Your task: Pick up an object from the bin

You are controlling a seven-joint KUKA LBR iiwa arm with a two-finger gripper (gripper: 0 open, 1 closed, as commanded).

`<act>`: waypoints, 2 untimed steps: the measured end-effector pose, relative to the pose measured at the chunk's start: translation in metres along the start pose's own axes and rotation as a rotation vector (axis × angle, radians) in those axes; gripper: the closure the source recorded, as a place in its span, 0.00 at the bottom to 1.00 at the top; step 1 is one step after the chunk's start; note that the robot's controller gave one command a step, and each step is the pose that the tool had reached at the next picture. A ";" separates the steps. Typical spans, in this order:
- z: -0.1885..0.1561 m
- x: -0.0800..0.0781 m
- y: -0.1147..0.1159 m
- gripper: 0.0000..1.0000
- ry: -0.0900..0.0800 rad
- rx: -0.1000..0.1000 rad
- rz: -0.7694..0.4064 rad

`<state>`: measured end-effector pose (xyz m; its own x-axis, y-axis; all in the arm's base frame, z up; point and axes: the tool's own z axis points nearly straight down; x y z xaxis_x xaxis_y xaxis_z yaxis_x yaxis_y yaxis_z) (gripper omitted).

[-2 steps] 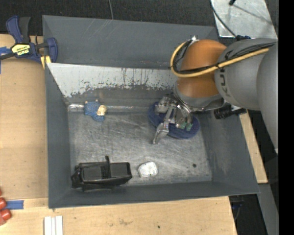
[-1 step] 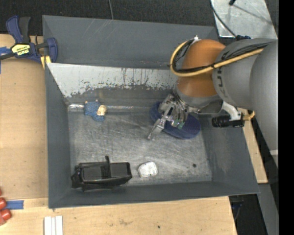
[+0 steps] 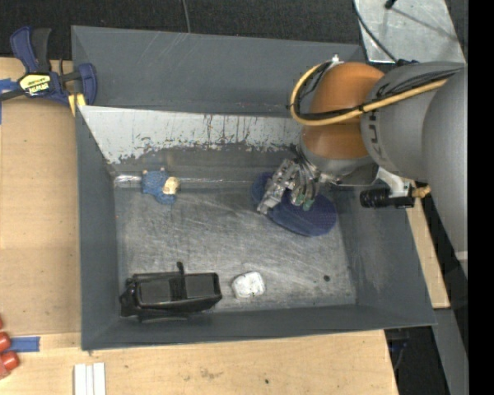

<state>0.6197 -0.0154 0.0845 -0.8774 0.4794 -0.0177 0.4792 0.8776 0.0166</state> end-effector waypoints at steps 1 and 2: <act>0.005 0.011 0.001 0.00 0.042 0.010 -0.007; 0.000 0.000 -0.001 1.00 0.000 0.002 0.001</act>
Offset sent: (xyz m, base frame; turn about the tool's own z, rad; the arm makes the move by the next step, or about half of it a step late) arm 0.0000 0.0000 0.0000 0.0000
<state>0.6195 -0.0166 0.0844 -0.8769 0.4803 -0.0180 0.4801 0.8771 0.0148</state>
